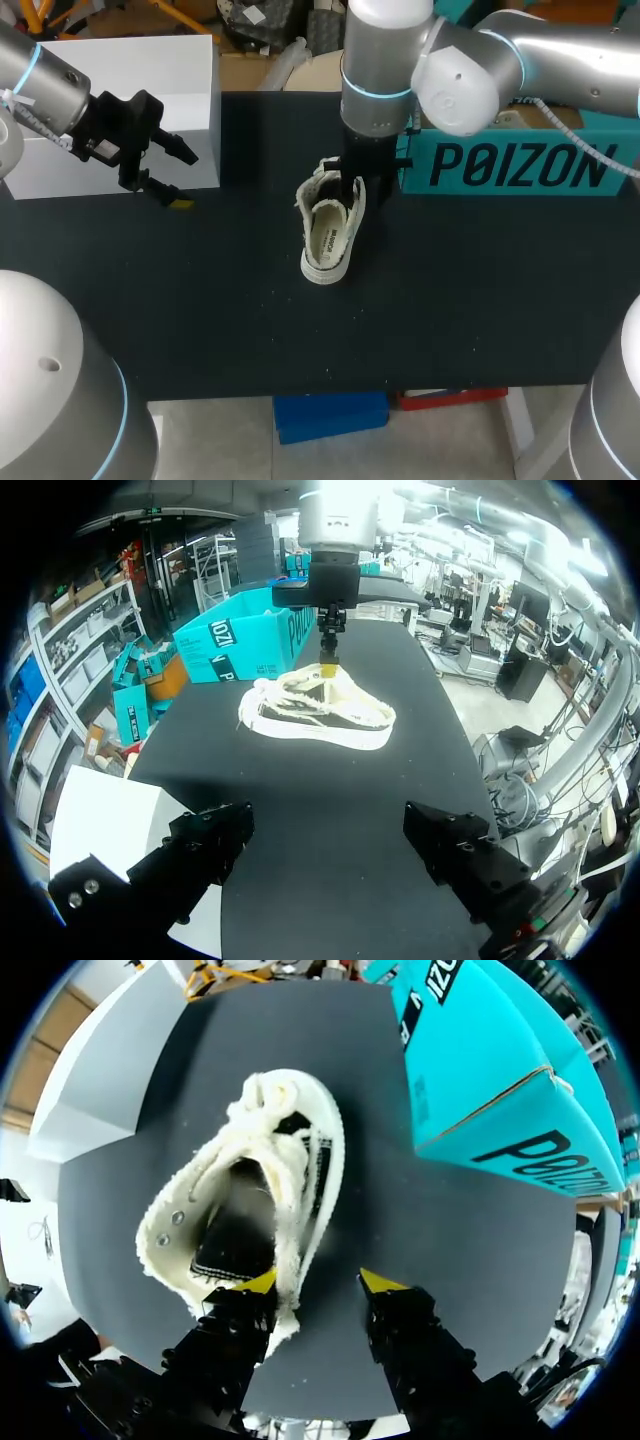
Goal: Take the shoe out of the shoebox, open the shoe tongue, remove and reinsert the insole, then place the shoe into the shoebox
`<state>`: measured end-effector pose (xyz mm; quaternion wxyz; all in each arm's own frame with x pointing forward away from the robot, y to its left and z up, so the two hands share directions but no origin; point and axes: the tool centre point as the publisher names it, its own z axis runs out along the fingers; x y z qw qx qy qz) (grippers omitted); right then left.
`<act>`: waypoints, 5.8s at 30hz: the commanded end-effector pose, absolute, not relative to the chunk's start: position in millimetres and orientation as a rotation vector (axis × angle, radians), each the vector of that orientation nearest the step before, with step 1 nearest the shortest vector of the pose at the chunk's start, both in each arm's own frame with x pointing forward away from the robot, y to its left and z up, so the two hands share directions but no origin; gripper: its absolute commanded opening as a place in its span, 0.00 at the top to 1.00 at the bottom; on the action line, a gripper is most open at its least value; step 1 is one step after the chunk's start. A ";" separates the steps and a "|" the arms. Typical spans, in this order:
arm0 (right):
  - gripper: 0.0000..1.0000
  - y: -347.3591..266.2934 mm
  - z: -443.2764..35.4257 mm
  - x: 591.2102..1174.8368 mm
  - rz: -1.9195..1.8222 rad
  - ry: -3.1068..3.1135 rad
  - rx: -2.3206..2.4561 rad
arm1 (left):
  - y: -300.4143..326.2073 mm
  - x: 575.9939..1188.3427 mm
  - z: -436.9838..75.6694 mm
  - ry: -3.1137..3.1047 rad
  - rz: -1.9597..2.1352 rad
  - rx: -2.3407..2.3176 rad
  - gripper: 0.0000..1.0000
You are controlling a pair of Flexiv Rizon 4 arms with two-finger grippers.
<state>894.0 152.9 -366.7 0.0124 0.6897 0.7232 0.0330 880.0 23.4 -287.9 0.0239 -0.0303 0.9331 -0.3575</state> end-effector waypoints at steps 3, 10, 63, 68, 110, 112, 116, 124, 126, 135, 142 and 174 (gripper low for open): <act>0.56 158.5 -378.8 899.0 0.103 2.250 2.146 | 23.4 879.5 -288.9 2.883 -1.106 -0.093 0.00; 0.56 164.1 -397.6 901.9 0.100 2.244 2.140 | 23.4 879.5 -288.9 2.883 -1.106 -0.093 0.00; 1.00 80.7 -108.9 910.9 0.110 2.961 0.660 | 23.4 879.5 -288.9 2.883 -1.106 -0.093 0.00; 1.00 79.8 -103.0 915.3 0.103 3.028 0.515 | 23.4 879.5 -288.9 2.883 -1.106 -0.093 0.00; 1.00 -82.5 -139.6 1070.5 -0.116 3.031 0.109 | 23.4 879.5 -288.9 2.883 -1.106 -0.093 0.00; 1.00 -96.4 -142.1 1086.1 -0.113 3.026 0.086 | 23.4 879.5 -288.9 2.883 -1.106 -0.093 0.00; 1.00 -123.7 -152.6 1116.9 -0.112 3.014 0.080 | 23.4 879.5 -288.9 2.883 -1.106 -0.093 0.00; 1.00 -148.9 -185.4 1171.9 -0.064 2.987 0.130 | 23.4 879.5 -288.9 2.883 -1.106 -0.093 0.00; 1.00 -150.9 -194.9 1182.8 -0.062 2.981 0.128 | 23.4 879.5 -288.9 2.883 -1.106 -0.093 0.00; 1.00 -152.4 -249.9 1207.2 -0.049 2.986 0.178 | 23.4 879.5 -288.9 2.883 -1.106 -0.093 0.00; 1.00 -149.2 -292.7 1210.8 -0.042 3.004 0.193 | 23.4 879.5 -288.9 2.883 -1.106 -0.093 0.00; 0.84 -142.3 -389.5 1225.0 0.025 3.112 0.215 | 23.4 879.5 -288.9 2.883 -1.106 -0.093 0.00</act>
